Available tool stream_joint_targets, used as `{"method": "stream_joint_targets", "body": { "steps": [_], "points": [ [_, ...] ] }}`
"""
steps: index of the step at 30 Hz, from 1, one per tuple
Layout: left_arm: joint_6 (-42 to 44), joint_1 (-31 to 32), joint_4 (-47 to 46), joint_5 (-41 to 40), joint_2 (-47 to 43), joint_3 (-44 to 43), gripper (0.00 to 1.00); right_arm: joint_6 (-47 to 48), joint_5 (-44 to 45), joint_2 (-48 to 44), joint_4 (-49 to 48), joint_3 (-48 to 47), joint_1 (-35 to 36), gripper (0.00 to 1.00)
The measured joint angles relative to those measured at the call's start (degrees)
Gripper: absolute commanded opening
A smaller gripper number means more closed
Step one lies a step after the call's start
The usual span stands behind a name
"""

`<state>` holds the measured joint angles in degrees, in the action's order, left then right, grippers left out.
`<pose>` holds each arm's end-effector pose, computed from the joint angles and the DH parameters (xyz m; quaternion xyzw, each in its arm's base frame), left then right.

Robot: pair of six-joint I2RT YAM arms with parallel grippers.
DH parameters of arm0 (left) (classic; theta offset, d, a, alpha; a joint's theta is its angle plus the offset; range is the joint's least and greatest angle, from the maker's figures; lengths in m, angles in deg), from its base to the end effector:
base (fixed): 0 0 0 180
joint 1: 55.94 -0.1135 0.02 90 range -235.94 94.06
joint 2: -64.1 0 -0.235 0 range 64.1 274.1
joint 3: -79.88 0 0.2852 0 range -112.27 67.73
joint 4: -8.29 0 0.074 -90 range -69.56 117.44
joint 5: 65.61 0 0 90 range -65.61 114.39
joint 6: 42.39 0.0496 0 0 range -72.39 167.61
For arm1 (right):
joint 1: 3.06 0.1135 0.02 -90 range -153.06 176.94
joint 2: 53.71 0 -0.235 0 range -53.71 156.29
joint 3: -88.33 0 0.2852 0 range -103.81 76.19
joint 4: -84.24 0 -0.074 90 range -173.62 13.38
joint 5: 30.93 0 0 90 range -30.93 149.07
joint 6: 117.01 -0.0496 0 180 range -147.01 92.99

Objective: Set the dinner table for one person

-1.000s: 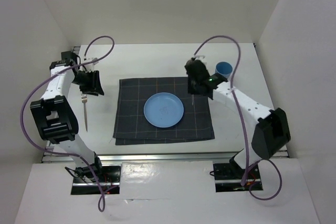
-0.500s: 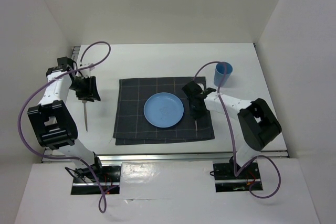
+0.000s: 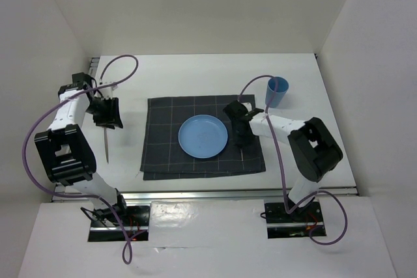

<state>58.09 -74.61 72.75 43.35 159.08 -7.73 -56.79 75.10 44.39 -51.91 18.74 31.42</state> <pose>0.3471 0.1003 0.1961 -0.0436 0.9733 -0.1182 0.1917 0.2885 0.1815 0.0941 -0.0188 0.9786 -0.0359 0.2019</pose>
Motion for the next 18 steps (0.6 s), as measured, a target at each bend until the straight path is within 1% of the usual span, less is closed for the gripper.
{"method": "stream_joint_targets", "body": {
  "steps": [2, 3, 6, 7, 8, 10, 12, 14, 16, 18],
  "points": [
    [0.11, 0.02, -0.04, -1.70, 0.00, 0.87, 0.50, 0.15, 0.70, -0.17, 0.46, -0.09, -0.15, 0.68],
    [0.09, 0.02, -0.07, -2.82, 0.00, 1.27, 0.57, -0.02, 0.98, -0.33, 0.57, -0.11, -0.28, 0.75],
    [-0.04, 0.00, -0.17, -7.41, -0.07, 1.88, 0.77, -0.79, 1.18, -1.11, 1.03, -0.09, -0.26, 0.80],
    [-0.22, 0.00, -0.63, -9.40, -0.15, 2.12, 0.80, -0.94, 1.14, -1.60, 1.22, -0.09, -0.24, 0.80],
    [-0.35, 0.00, -1.40, -11.69, -0.37, 2.56, 0.91, -1.11, 1.11, -2.27, 1.55, -0.09, -0.24, 0.81],
    [-0.55, 0.00, -3.50, -16.15, -1.05, 4.26, 0.95, -1.27, 1.09, -4.00, 2.49, -0.39, -0.24, 0.81],
    [-0.59, -0.07, -5.38, -20.37, -1.42, 6.38, 0.95, -1.31, 1.27, -5.27, 3.91, -1.92, -0.24, 0.81],
    [-0.48, -0.42, -6.75, -22.73, -0.92, 7.89, 0.90, -1.27, 1.49, -5.79, 4.37, -3.76, -0.24, 0.81],
    [-0.35, -1.09, -7.48, -23.80, 0.74, 8.39, 0.86, -1.27, 1.84, -5.95, 4.81, -5.73, -0.24, 0.81],
    [-0.28, -1.92, -8.85, -24.09, 3.52, 8.41, 0.86, -1.29, 2.29, -5.95, 5.29, -7.10, -0.24, 0.81]
  ]
}}
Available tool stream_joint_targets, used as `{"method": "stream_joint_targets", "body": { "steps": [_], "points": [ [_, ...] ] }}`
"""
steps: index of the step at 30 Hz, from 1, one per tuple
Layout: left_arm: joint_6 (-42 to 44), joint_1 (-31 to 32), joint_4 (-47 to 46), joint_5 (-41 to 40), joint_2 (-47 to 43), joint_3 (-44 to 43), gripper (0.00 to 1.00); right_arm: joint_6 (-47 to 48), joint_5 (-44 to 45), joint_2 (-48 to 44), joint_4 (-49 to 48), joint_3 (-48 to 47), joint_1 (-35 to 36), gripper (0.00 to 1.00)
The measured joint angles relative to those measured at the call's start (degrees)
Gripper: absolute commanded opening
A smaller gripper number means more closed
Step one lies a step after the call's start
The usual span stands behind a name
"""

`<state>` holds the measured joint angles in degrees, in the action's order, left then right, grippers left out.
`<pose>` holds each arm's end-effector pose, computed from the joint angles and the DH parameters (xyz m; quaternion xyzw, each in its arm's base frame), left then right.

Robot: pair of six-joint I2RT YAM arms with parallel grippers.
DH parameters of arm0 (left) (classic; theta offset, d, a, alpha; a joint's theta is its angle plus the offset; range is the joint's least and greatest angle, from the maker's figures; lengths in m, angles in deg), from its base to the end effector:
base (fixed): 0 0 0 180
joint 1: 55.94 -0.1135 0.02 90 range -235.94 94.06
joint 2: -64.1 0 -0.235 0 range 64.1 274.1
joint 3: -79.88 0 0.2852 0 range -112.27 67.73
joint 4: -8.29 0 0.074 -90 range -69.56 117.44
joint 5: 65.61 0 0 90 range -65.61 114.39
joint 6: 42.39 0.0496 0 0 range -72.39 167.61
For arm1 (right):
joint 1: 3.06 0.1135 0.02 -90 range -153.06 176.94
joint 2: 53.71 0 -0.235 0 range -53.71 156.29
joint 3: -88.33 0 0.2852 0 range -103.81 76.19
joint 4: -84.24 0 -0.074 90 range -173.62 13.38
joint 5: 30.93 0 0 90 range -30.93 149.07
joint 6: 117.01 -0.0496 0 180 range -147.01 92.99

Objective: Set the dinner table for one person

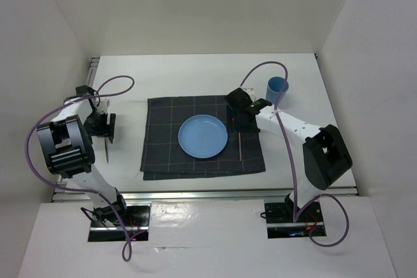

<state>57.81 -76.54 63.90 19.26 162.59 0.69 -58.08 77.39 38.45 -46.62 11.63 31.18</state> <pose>0.3317 0.1294 0.1325 -0.0956 0.9857 0.0776 0.1147 0.3028 0.1872 0.1629 0.0083 0.9637 -0.0136 0.2665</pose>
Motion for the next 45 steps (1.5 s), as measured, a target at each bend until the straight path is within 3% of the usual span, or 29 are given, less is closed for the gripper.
{"method": "stream_joint_targets", "body": {
  "steps": [4, 8, 9, 10, 13, 23, 29, 38, 42, 45],
  "points": [
    [-0.02, -1.62, -2.05, 1.22, 4.83, 0.46, 0.78, -0.22, 0.44, 0.00, 1.09, -0.96, 0.00, 0.81],
    [0.37, -3.39, -1.38, 4.74, 6.71, -0.02, 0.57, -0.90, 0.39, -0.68, 2.08, -1.14, 0.02, 0.81],
    [0.57, -3.87, -1.11, 5.22, 7.06, -0.42, 0.33, -1.07, 0.44, -1.16, 2.27, -1.14, 0.02, 0.81],
    [0.55, -4.59, -0.68, 5.55, 7.61, -1.07, 0.20, -1.18, 0.55, -1.79, 2.49, -1.14, 0.00, 0.81],
    [1.53, -7.56, 0.94, 8.92, 9.62, -3.37, 0.00, -1.55, 1.16, -4.31, 2.93, -1.25, 0.00, 0.81],
    [2.82, -10.54, 2.78, 15.67, 10.51, -4.48, 0.00, -2.38, 3.39, -14.32, 2.89, -1.25, 0.02, 0.81],
    [1.07, -10.14, 3.19, 22.82, 8.57, -3.32, 0.00, -2.56, 3.74, -14.88, 2.80, -0.66, 0.02, 0.81],
    [-2.91, -9.33, 3.72, 27.21, 3.21, -5.44, 0.00, -3.06, 3.78, -14.88, 2.47, 0.79, 0.02, 0.81],
    [-3.10, -6.93, 5.57, 28.46, 2.82, -6.19, 0.00, -3.45, 3.78, -14.88, 2.45, 1.36, 0.02, 0.81],
    [-3.13, -0.72, 7.23, 29.31, 2.75, -6.36, 0.00, -3.89, 4.00, -14.88, 2.43, 1.70, 0.02, 0.81]
  ]
}}
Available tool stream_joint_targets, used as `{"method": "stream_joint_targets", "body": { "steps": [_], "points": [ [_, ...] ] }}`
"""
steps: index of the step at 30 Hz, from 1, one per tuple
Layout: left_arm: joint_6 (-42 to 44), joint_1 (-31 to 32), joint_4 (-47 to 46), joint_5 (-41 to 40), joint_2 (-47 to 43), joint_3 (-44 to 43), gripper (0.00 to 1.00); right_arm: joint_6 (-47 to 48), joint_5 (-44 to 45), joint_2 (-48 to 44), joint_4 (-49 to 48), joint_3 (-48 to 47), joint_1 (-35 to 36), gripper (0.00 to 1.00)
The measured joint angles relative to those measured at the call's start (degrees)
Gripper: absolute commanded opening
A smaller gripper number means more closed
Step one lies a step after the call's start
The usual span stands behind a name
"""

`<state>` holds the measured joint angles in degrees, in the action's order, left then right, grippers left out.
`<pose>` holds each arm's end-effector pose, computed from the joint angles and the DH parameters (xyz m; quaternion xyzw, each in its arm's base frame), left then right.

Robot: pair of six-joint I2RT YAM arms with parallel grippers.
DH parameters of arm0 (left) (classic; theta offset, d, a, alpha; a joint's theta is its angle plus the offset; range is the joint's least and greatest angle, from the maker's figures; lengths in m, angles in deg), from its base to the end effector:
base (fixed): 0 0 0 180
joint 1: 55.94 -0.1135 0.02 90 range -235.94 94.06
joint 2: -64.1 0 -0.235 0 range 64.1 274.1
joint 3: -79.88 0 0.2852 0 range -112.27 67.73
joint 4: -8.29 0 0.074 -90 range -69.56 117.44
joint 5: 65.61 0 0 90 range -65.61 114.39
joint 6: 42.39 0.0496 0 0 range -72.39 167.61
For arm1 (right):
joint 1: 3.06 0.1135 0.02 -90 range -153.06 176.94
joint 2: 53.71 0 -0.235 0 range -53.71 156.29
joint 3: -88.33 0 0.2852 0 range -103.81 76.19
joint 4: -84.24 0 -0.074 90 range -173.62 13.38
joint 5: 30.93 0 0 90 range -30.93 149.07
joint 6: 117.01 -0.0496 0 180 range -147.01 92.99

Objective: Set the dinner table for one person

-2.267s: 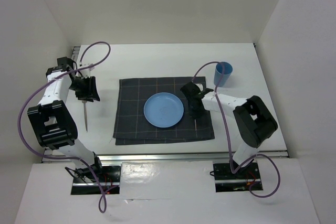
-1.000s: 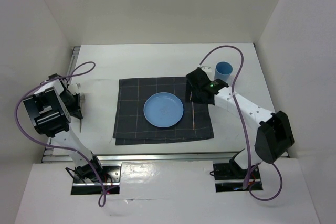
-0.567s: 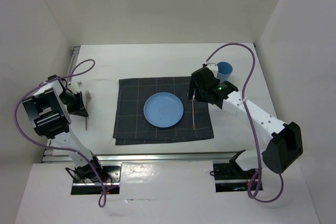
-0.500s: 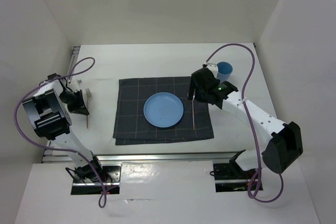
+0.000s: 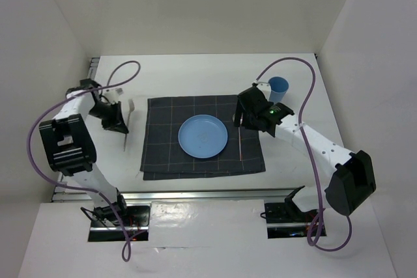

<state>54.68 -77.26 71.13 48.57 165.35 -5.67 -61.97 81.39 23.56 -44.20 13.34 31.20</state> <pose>0.3466 0.1135 0.1499 -0.0999 0.9680 -0.1781 0.1458 0.2783 0.1668 0.2346 0.0658 0.9323 0.0215 0.3551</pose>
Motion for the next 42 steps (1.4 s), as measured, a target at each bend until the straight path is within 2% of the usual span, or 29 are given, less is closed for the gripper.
{"method": "stream_joint_targets", "body": {
  "steps": [8, 13, 17, 23, 31, 36, 42],
  "points": [
    [-4.74, 17.51, 1.88, 3.32, -2.86, 0.39, 0.00, -1.68, 0.33, -0.11, 0.24, 1.29, 0.00, 0.81],
    [-12.24, 27.45, -2.12, -1.46, -6.56, 5.16, 0.00, -2.36, 1.31, -0.66, 0.87, 1.81, 0.00, 0.82],
    [-17.64, 32.41, -3.23, -7.10, -6.51, 7.21, 0.00, -2.71, 2.12, -1.49, 1.31, 1.81, 0.00, 0.82],
    [-24.39, 33.57, -5.57, -13.70, -5.18, 7.19, 0.00, -2.71, 3.67, -1.81, 2.78, 1.81, 0.00, 0.82],
    [-32.72, 33.48, -7.54, -18.51, -0.11, 6.99, 0.00, -2.67, 4.96, -1.75, 3.65, 1.81, -0.02, 0.83],
    [-34.53, 33.70, -6.82, -20.09, 5.46, 4.13, 0.00, -2.25, 5.46, -1.27, 3.76, 1.81, -0.02, 0.83],
    [-34.93, 34.29, -7.04, -21.29, 5.38, 4.15, 0.00, -1.99, 5.73, -0.26, 3.78, 1.81, -0.04, 0.83]
  ]
}}
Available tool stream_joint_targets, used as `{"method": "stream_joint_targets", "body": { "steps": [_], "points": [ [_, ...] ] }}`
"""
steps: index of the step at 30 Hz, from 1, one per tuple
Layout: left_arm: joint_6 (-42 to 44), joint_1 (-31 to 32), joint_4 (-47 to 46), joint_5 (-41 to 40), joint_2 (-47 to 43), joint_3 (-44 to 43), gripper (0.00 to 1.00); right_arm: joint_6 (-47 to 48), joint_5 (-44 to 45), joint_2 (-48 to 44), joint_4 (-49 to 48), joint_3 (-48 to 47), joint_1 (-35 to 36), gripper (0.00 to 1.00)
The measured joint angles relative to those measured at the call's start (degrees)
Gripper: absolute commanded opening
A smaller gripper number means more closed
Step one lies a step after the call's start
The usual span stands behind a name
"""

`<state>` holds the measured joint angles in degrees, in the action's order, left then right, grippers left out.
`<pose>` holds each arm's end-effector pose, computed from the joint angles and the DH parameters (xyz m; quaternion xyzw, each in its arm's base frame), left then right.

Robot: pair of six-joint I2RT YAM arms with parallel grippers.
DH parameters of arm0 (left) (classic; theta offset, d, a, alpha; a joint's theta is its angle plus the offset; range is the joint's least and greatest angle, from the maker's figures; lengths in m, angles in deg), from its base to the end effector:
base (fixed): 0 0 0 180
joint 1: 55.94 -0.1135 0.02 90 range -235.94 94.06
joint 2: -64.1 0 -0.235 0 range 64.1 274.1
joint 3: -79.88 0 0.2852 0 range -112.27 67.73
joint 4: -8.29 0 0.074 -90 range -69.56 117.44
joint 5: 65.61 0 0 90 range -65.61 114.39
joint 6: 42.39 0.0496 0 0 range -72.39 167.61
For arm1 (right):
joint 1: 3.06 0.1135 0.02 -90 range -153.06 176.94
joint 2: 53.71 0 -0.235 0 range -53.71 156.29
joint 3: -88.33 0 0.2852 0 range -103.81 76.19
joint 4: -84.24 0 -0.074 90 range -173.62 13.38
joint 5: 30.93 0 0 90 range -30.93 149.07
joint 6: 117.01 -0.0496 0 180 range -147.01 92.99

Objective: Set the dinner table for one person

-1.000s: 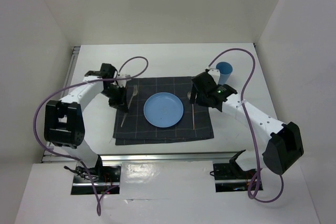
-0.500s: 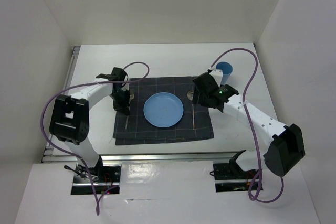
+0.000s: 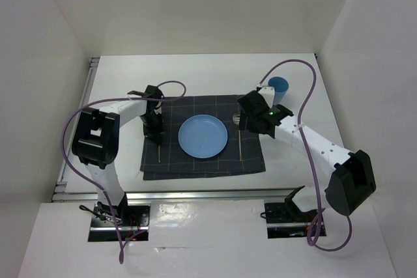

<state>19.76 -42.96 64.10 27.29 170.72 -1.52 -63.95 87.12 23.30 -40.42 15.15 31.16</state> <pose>0.3546 -0.0843 0.0951 -0.1270 0.9885 -0.0509 0.0645 0.2712 0.1562 0.2223 0.0866 0.9335 -0.0400 0.3457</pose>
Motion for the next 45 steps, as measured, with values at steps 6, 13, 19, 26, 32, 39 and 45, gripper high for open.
{"method": "stream_joint_targets", "body": {
  "steps": [6, 13, 19, 26, 32, 39, 45],
  "points": [
    [0.61, 2.14, 0.00, -2.54, -0.04, -0.20, 0.00, 1.03, 0.35, 1.84, -0.11, 0.00, -0.02, 0.84],
    [0.98, 6.45, -0.35, -6.05, -0.15, -0.48, 0.00, 1.49, 0.50, 3.91, -0.11, 0.00, -0.02, 0.84],
    [0.76, 4.79, 0.07, -5.14, 0.42, -1.16, 0.00, 1.51, 0.66, 3.82, -0.13, -0.02, -0.02, 0.84],
    [0.68, 3.26, 0.07, -3.21, 0.42, -1.16, 0.00, 1.62, 0.83, 3.26, -0.11, 0.00, -0.02, 0.85],
    [1.70, 3.04, 0.24, -2.95, 1.18, -2.19, 0.64, 1.64, 1.14, 3.17, -0.09, 0.00, -0.02, 0.85],
    [2.49, 2.97, 0.28, -3.74, 0.92, -2.56, 0.79, 1.64, 1.11, 3.17, -0.09, 0.00, -0.02, 0.85],
    [2.45, 2.95, 2.40, -6.25, -4.24, -4.37, 0.77, 1.81, 0.17, 3.17, 1.60, -1.95, -0.63, 0.88]
  ]
}}
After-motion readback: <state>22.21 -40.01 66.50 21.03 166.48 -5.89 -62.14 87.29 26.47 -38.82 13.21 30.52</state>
